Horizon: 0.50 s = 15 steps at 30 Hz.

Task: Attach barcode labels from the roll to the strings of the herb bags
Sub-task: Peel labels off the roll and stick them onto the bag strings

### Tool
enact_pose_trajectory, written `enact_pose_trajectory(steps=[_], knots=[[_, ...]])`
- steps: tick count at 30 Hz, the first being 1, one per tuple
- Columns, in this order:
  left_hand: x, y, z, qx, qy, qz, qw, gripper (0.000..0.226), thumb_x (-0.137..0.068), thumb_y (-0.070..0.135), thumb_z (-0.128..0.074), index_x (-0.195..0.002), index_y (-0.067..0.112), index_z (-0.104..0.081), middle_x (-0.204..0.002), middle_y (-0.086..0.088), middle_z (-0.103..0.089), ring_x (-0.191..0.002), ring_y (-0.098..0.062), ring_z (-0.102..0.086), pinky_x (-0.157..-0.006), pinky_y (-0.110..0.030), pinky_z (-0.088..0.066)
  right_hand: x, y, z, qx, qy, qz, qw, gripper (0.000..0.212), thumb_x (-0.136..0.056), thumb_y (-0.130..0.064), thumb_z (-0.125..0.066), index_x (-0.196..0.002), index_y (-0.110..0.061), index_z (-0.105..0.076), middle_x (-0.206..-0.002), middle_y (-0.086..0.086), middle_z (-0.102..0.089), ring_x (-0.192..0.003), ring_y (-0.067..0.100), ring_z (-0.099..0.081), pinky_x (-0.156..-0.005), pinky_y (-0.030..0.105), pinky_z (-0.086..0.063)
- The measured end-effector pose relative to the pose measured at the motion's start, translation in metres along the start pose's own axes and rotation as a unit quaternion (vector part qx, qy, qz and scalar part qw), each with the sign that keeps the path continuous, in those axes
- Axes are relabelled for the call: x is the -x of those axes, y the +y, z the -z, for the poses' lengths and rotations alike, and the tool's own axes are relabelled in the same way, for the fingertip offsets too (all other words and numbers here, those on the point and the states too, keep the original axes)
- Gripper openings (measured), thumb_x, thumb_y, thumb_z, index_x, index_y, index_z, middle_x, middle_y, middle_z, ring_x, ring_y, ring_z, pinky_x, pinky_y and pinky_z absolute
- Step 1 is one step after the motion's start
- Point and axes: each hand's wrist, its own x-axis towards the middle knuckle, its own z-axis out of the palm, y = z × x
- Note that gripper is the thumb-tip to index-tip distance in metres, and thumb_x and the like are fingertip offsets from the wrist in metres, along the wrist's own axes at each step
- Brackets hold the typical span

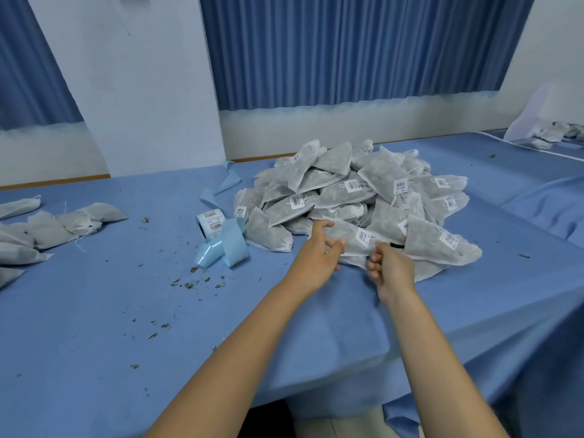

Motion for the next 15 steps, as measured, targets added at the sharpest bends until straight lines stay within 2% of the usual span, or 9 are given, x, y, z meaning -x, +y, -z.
enact_pose_trajectory(steps=[3, 6, 8, 10, 12, 15], knots=[[0.002, -0.008, 0.020, -0.023, 0.036, -0.009, 0.999, 0.027, -0.101, 0.027, -0.047, -0.127, 0.020, -0.046, -0.096, 0.001, -0.063, -0.070, -0.013, -0.061, -0.063, -0.030, -0.047, 0.027, 0.018, -0.041, 0.068, -0.083, 0.013, 0.994, 0.030, -0.088, -0.006, -0.047, -0.060, -0.015, -0.043, -0.046, -0.002, -0.038, -0.033, 0.008, -0.031, -0.032, 0.016, -0.020], [0.011, -0.022, 0.052, -0.031, 0.093, 0.004, 0.995, 0.027, -0.101, 0.019, -0.038, -0.109, 0.017, -0.064, -0.097, -0.002, -0.067, -0.087, -0.020, -0.064, -0.078, -0.035, -0.052, 0.061, 0.049, -0.095, 0.110, -0.173, 0.036, 0.978, 0.029, -0.093, -0.010, -0.047, -0.066, -0.016, -0.050, -0.042, -0.010, -0.046, -0.035, 0.004, -0.041, -0.034, 0.016, -0.033], [0.022, -0.037, 0.088, -0.031, 0.140, 0.037, 0.989, 0.033, -0.100, 0.017, -0.037, -0.097, 0.019, -0.070, -0.096, 0.000, -0.070, -0.091, -0.016, -0.065, -0.075, -0.028, -0.053, 0.084, 0.074, -0.132, 0.096, -0.204, 0.035, 0.974, 0.028, -0.096, -0.008, -0.044, -0.070, -0.016, -0.052, -0.052, -0.008, -0.051, -0.041, -0.001, -0.047, -0.041, 0.015, -0.038], [0.037, -0.054, 0.126, -0.057, 0.176, 0.062, 0.981, 0.035, -0.098, 0.014, -0.038, -0.090, 0.020, -0.071, -0.093, 0.001, -0.071, -0.089, -0.013, -0.065, -0.073, -0.021, -0.051, 0.103, 0.099, -0.164, 0.071, -0.224, 0.016, 0.972, 0.029, -0.095, -0.001, -0.043, -0.069, -0.011, -0.052, -0.059, -0.001, -0.050, -0.049, 0.001, -0.051, -0.043, 0.015, -0.039], [0.055, -0.072, 0.163, -0.077, 0.211, 0.083, 0.971, 0.035, -0.097, 0.010, -0.038, -0.090, 0.014, -0.072, -0.097, -0.003, -0.073, -0.092, -0.016, -0.065, -0.081, -0.024, -0.048, 0.122, 0.122, -0.195, 0.099, -0.273, 0.005, 0.957, 0.025, -0.096, -0.005, -0.045, -0.074, -0.011, -0.054, -0.059, -0.003, -0.055, -0.054, 0.005, -0.053, -0.049, 0.018, -0.042], [0.082, -0.098, 0.209, -0.098, 0.271, 0.112, 0.951, 0.034, -0.099, 0.010, -0.037, -0.092, 0.006, -0.070, -0.098, -0.009, -0.072, -0.094, -0.024, -0.065, -0.086, -0.037, -0.049, 0.143, 0.156, -0.237, 0.136, -0.335, 0.006, 0.932, 0.035, -0.094, 0.003, -0.042, -0.064, -0.013, -0.050, -0.046, -0.014, -0.053, -0.044, -0.004, -0.050, -0.045, 0.011, -0.037]])
